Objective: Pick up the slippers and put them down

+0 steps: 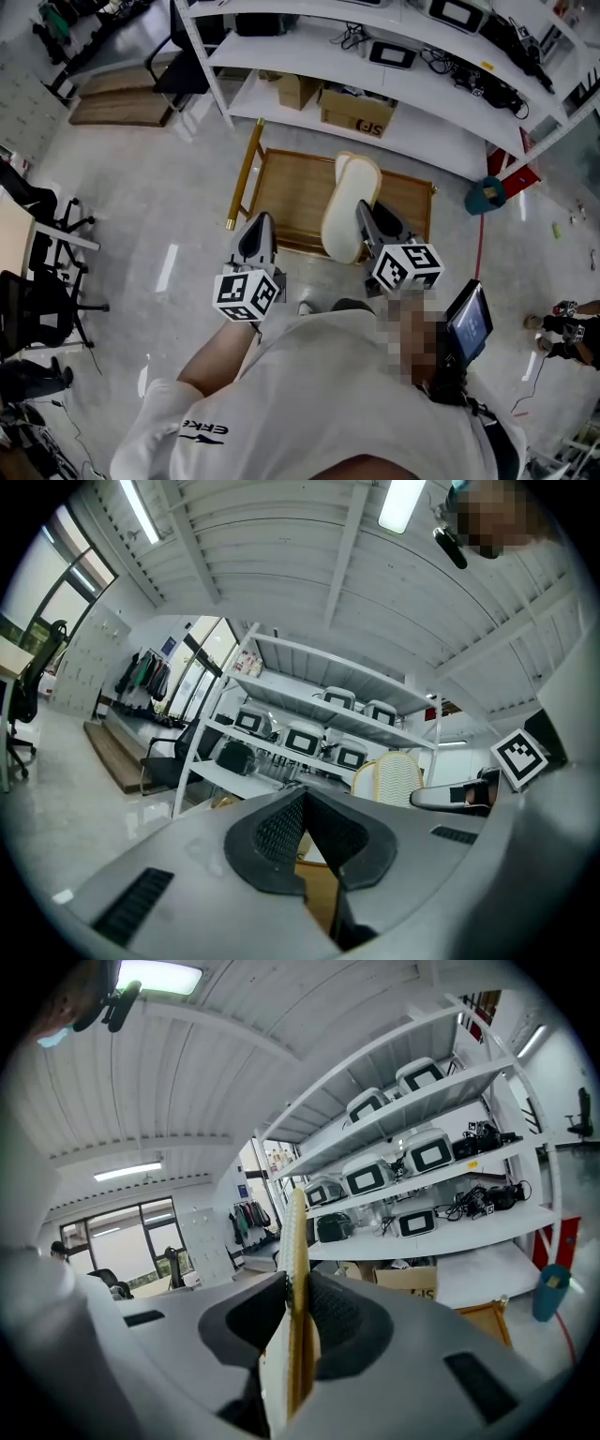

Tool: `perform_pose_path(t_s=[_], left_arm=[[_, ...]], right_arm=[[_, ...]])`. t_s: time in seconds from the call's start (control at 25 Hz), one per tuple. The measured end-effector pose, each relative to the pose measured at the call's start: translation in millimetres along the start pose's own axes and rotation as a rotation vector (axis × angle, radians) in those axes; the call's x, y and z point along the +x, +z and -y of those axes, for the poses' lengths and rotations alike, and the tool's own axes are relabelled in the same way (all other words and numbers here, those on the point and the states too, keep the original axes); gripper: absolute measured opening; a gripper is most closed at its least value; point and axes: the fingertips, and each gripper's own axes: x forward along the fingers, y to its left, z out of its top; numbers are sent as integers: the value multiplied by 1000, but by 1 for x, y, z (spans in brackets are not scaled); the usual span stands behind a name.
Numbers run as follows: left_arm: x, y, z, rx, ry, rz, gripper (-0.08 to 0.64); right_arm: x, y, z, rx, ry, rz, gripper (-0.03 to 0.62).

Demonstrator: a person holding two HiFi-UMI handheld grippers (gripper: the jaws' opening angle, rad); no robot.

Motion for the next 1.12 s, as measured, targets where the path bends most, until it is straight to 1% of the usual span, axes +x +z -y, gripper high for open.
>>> perform_pose_path(t_s=[0.2,0.4,0.76,1.12], left_arm=[[-4,2,-23,-11,42,4,3],[1,1,-39,-26,88,-2,3],[43,-4,-59,-17,137,-49,3],[95,-25,-77,-24,173,-120,3]], right_arm=[[25,-6,-11,7,28,-33,81],[53,-11,-7,41,52,-73,81],[119,-26,28,91,63,-172,81],[185,-53,68,156,63,-285,81]])
